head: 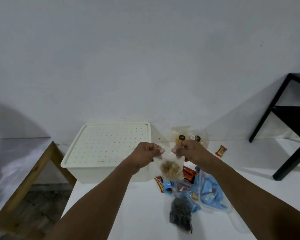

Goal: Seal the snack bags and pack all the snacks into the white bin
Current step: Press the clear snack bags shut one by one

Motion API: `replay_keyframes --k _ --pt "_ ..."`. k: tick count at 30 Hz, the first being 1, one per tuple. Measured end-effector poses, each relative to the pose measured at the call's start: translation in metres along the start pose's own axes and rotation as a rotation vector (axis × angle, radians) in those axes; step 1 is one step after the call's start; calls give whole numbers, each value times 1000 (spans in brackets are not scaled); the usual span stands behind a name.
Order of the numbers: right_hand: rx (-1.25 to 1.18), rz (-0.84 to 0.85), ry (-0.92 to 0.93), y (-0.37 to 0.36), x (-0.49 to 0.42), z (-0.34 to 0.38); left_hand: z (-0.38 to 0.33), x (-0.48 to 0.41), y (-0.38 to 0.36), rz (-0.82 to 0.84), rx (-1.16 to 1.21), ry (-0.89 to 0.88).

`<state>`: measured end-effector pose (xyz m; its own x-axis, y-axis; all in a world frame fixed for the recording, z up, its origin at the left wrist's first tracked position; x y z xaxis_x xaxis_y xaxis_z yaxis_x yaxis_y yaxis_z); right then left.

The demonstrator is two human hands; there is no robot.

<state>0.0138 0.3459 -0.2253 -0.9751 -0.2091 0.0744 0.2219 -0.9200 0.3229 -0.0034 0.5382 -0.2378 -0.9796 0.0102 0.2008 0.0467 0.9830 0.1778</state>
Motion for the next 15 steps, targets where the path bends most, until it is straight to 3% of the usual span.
replay_keyframes --k 4,8,15 --pt "-166 -70 -89 3 -5 -10 -9 -3 3 -14 11 -48" --pt "-164 -165 -14 6 -5 -8 -10 -3 0 5 65 -27" --pt "-337 -92 -94 1 -5 -7 -25 -9 0 -17 73 -91"
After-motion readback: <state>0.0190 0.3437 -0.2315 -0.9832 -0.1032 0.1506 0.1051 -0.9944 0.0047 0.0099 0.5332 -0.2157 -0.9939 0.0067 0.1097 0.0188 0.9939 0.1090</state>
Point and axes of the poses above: each hand's wrist, its own x-axis away from the middle knuckle, its own y-axis out of the back of the hand, z = x × y, the point moved 5 cm from there along -x, towards the middle knuckle, and after that the axes turned 9 degrees about -z, right-handed, at the moved point
